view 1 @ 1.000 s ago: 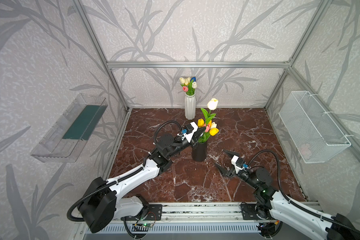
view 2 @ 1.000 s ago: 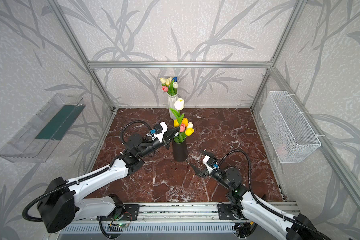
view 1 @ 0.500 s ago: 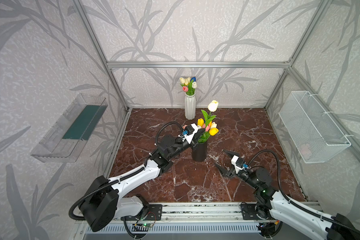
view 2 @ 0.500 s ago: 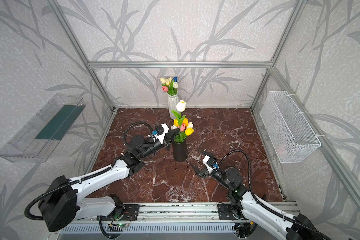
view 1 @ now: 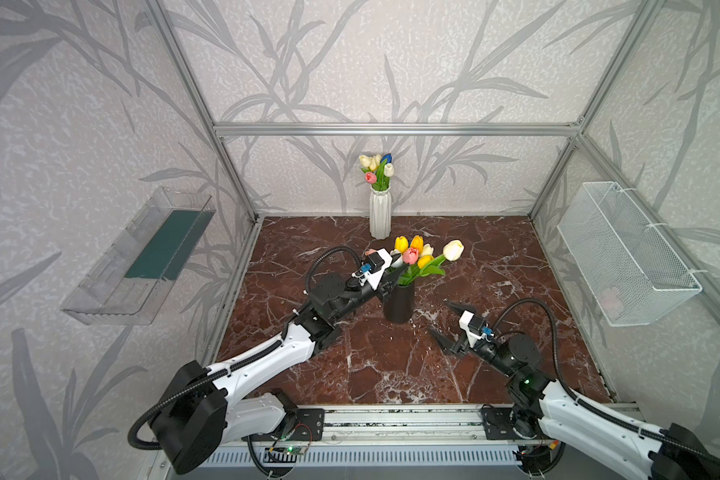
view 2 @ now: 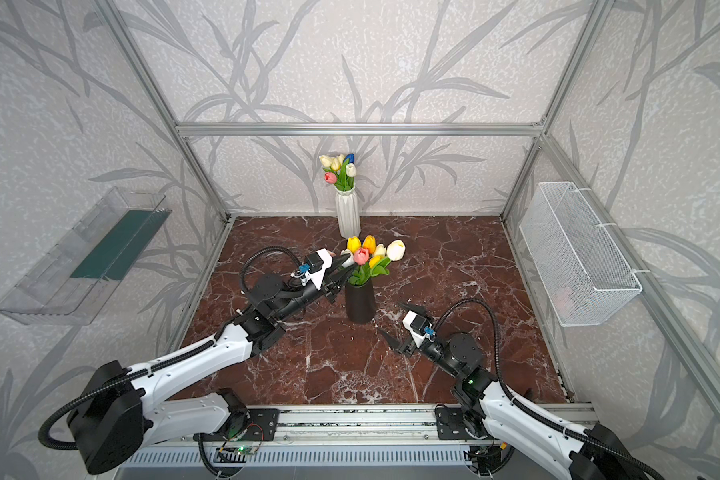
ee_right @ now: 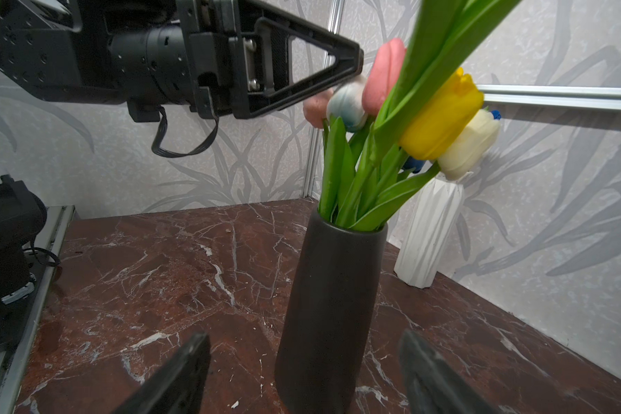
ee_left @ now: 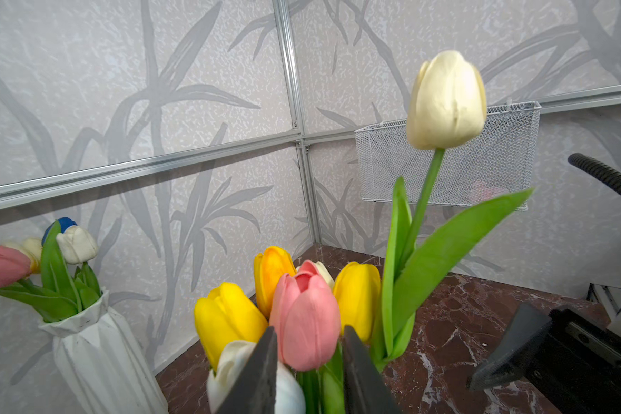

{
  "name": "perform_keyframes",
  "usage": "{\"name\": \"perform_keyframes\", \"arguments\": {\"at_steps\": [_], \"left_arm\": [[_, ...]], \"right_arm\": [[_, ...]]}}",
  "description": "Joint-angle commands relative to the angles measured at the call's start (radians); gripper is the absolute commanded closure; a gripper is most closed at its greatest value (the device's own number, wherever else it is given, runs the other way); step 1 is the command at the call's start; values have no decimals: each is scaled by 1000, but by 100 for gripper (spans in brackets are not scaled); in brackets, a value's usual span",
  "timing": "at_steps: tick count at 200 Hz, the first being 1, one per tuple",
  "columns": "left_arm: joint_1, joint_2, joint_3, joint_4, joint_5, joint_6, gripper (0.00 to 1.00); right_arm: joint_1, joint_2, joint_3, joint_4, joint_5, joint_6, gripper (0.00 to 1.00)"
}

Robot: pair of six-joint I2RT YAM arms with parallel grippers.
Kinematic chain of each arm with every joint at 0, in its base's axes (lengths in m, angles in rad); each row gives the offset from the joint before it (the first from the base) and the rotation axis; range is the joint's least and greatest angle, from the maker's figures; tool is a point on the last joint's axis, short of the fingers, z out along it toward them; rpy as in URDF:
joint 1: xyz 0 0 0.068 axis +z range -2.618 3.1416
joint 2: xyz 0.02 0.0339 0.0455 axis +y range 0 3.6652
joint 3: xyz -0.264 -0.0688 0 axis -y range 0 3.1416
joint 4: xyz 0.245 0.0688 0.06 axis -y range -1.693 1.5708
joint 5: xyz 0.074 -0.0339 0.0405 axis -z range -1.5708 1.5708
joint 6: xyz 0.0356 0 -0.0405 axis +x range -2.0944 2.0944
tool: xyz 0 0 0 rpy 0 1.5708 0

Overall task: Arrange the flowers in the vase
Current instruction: 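Open the left gripper to release the white tulip in the cup, then move the right gripper to the black cup while the left gripper draws back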

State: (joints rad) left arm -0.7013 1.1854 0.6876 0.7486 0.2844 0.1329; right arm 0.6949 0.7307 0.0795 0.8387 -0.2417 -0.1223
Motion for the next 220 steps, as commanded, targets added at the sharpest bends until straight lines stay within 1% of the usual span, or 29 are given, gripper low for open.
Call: {"name": "perform_keyframes", "arguments": {"at_steps": [1, 21, 39, 60, 74, 93, 111, 126, 147, 172, 192, 220], "left_arm": [[0, -45, -17, -9, -30, 30, 68], [0, -109, -15, -26, -30, 21, 67], [2, -165, 8, -74, 6, 21, 65], [2, -236, 7, -81, 27, -1, 61], [0, -291, -20, -59, 23, -19, 58], [0, -342, -62, -32, 6, -29, 56], [-1, -378, -92, -70, -25, -38, 55], [0, -388, -132, -56, -42, -53, 55], [1, -388, -176, -34, -62, -90, 55], [1, -370, -218, 7, -91, -112, 55], [1, -368, -240, 17, -113, -123, 55], [0, -364, -272, 54, -144, -123, 55]], "right_arm": [[6, 17, 58, 8, 21, 27, 24], [6, 50, 122, -17, 75, 58, 30], [6, 68, 218, -163, 99, 73, 38], [5, 152, 314, -200, 91, 101, 43], [5, 205, 345, -184, 123, 130, 45], [3, 266, 381, -151, 120, 137, 47], [3, 324, 420, -132, 102, 135, 51], [3, 364, 450, -120, 105, 133, 53], [4, 398, 472, -106, 103, 138, 63], [4, 422, 483, -72, 88, 144, 65], [5, 427, 489, -76, 81, 146, 79], [5, 427, 502, -87, 64, 144, 80]]}}
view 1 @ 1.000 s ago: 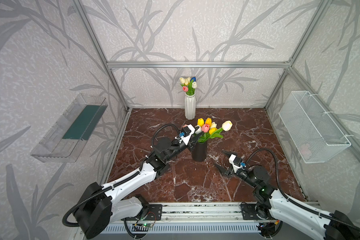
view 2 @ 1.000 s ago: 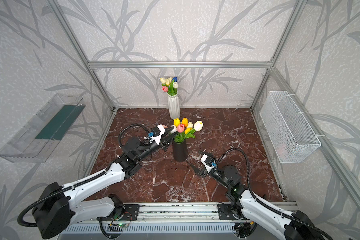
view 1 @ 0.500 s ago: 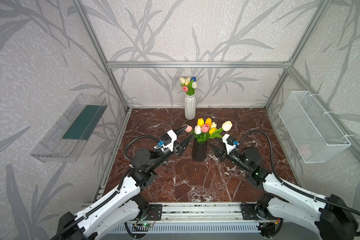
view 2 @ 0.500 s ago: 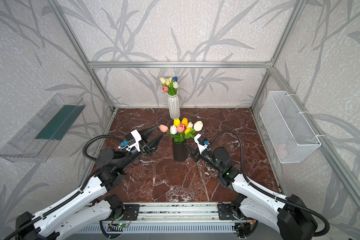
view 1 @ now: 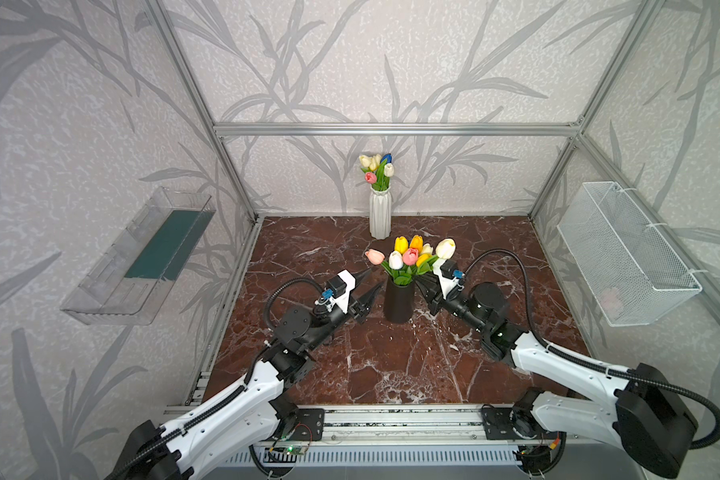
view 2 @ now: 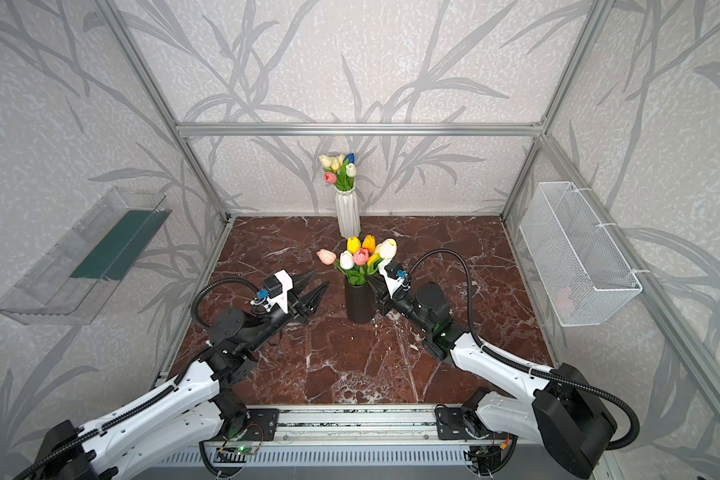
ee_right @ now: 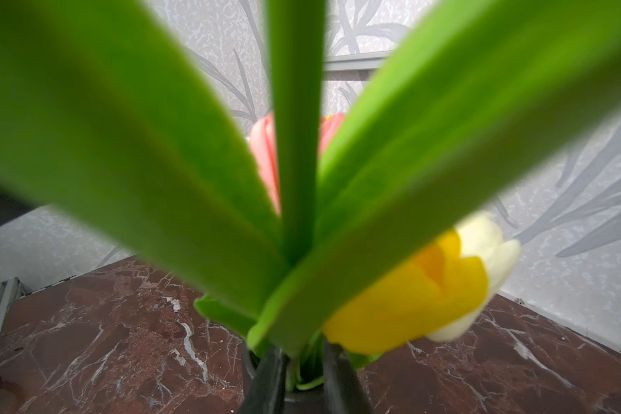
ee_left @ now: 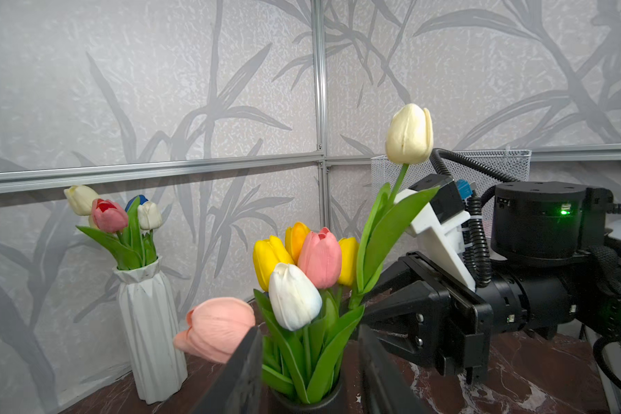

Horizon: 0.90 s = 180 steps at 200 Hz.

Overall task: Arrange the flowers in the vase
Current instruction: 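Move the right gripper to the black cup while the left gripper draws back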

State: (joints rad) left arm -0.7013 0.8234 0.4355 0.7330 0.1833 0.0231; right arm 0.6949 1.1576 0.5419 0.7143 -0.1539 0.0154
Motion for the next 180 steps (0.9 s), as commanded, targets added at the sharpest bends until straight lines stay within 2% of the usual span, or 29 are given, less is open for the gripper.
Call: {"name": "perform_keyframes", "arguments": {"at_steps": [1, 35, 72, 151, 165, 180], "left_arm": [[1, -2, -21, 71, -46, -13, 55], [1, -1, -57, 111, -85, -12, 53], [2, 14, -73, 118, -94, -8, 53], [2, 75, -91, 159, -109, -8, 53], [2, 82, -98, 178, -117, -7, 53], [4, 79, -106, 185, -123, -8, 53]], "right_arm": [[5, 1, 41, 37, -24, 5, 80], [7, -3, 49, -36, -52, 0, 84], [17, 23, 38, -64, -85, -20, 84], [25, 85, 16, -48, -47, -42, 83], [25, 88, 11, -40, -49, -47, 78], [25, 74, -10, -12, -62, -49, 67]]}}
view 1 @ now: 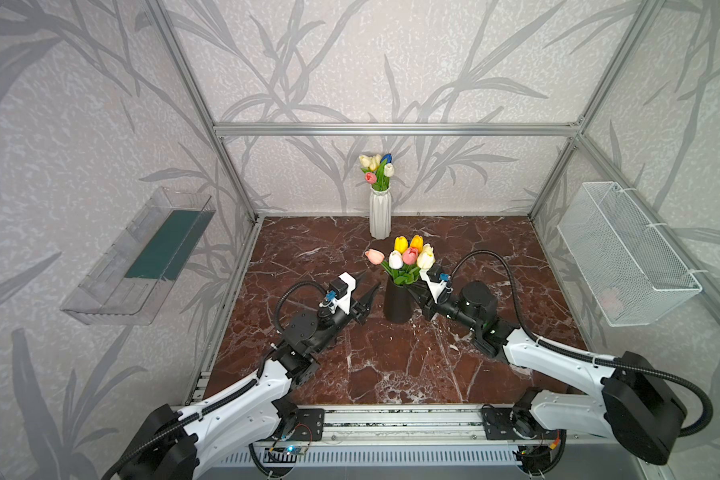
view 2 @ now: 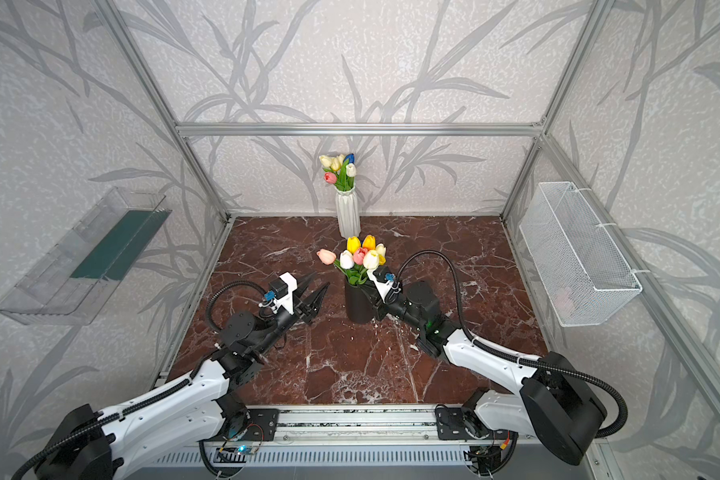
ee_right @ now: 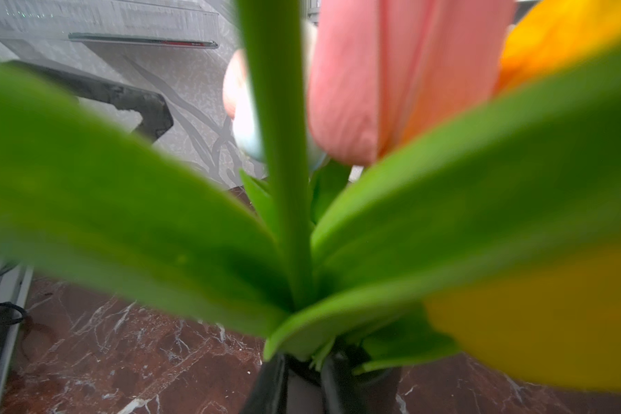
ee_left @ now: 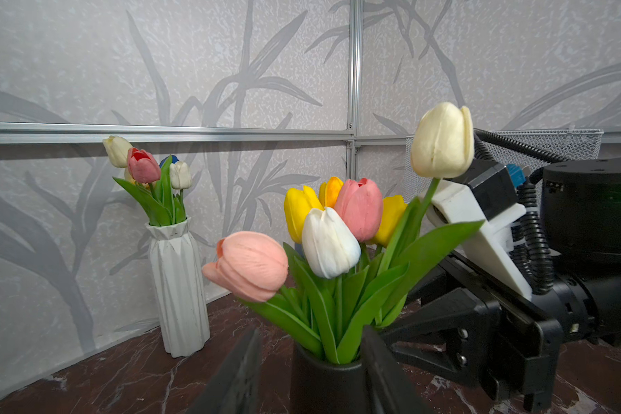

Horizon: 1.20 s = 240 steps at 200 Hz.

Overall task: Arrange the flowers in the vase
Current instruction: 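Move the right gripper to the black cup while the left gripper draws back, then close the right gripper around the black cup, then slide the black cup farther from the robot beside the white vase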

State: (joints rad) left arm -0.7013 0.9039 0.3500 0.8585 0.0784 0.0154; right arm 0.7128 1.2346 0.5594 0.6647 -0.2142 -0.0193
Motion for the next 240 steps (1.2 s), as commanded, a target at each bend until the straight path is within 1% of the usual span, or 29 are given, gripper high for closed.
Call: {"name": "perform_keyframes", "arguments": {"at_steps": [1, 9, 22, 27, 44, 73, 97, 104, 116, 126, 134, 173, 199, 223, 233, 240], "left_arm": [[5, -3, -21, 59, -18, 0, 53], [5, -9, -23, 51, -26, 0, 53], [8, -16, -32, 45, -37, 2, 53], [10, -20, -38, 47, -42, 2, 53], [18, -36, -66, 53, -66, -7, 53], [34, -45, -101, 43, -72, -20, 53], [38, -49, -117, 16, -58, -26, 49], [39, -50, -119, 8, -57, -25, 47], [40, -53, -124, -4, -58, -29, 37], [42, -51, -132, -5, -64, -29, 26], [42, -48, -138, -3, -72, -30, 21], [51, -43, -145, -2, -74, -39, 20], [56, -37, -146, 1, -73, -38, 20], [62, -27, -142, 5, -73, -32, 20], [66, -24, -141, 6, -73, -32, 20], [68, -22, -142, 8, -71, -31, 20]], "right_arm": [[7, -4, -30, 39, -3, -13, 67], [7, -16, -45, 56, -4, -11, 60], [7, -41, -77, 70, -6, -13, 46], [7, -51, -87, 102, -5, -14, 43], [7, -78, -125, 116, 5, -21, 32], [7, -75, -180, 171, 39, -28, 22], [7, -7, -191, 242, 74, -26, 15], [7, 21, -179, 251, 64, -32, 14], [7, 74, -155, 273, 50, -38, 13], [7, 125, -135, 307, 36, -39, 12], [7, 168, -122, 341, 32, -39, 12], [7, 352, -62, 496, 47, -34, 6], [6, 448, -30, 584, 34, -51, 7], [4, 502, -5, 609, 29, -57, 15], [2, 512, -3, 627, 40, -62, 20], [-4, 519, 1, 631, 45, -60, 26]]}}
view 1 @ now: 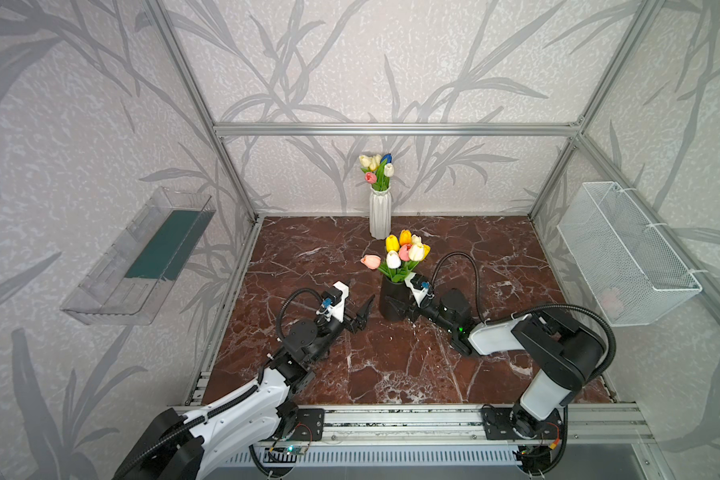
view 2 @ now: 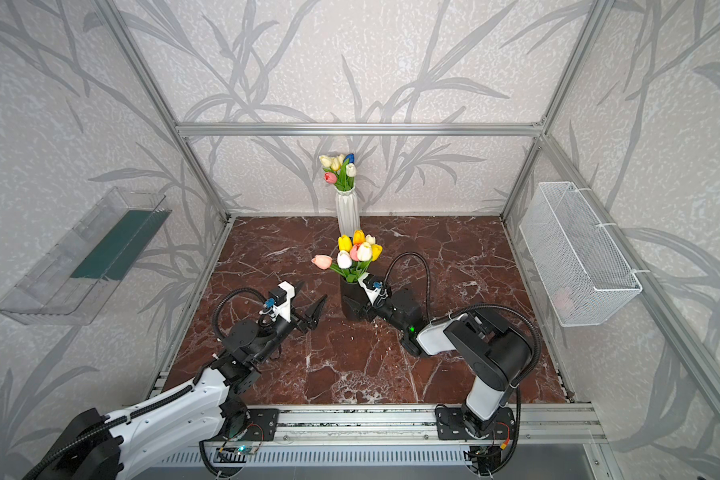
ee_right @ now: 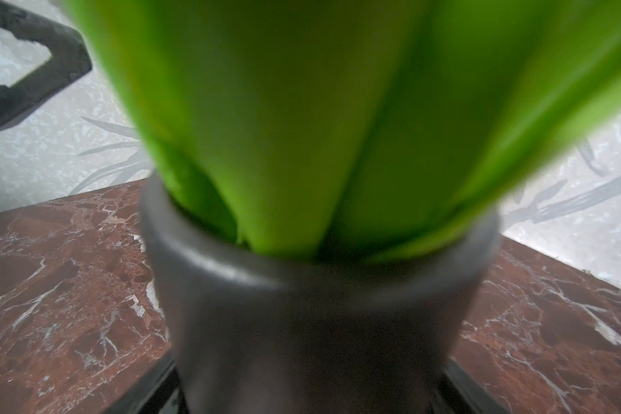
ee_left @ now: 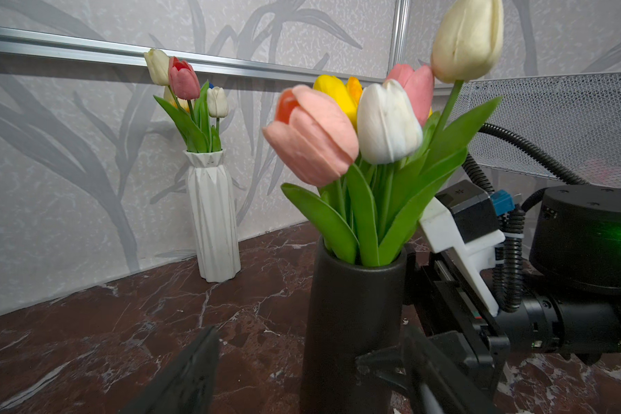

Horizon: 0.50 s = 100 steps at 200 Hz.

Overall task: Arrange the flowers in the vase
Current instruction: 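Slide the black cup farther from the robot beside the white vase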

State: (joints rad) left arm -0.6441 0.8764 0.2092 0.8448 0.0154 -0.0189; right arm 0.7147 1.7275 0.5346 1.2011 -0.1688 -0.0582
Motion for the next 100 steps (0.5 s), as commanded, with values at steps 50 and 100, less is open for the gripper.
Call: {"name": "perform_keyframes", "arguments": {"at_steps": [50, 100], "left_arm": [[22, 26, -8, 62, -16, 14, 20], [23, 15, -11, 43, -15, 37, 20]], "right_arm": [[-122, 61, 44, 162, -23, -22, 43], [-309, 184, 227, 148, -127, -54, 46]]}}
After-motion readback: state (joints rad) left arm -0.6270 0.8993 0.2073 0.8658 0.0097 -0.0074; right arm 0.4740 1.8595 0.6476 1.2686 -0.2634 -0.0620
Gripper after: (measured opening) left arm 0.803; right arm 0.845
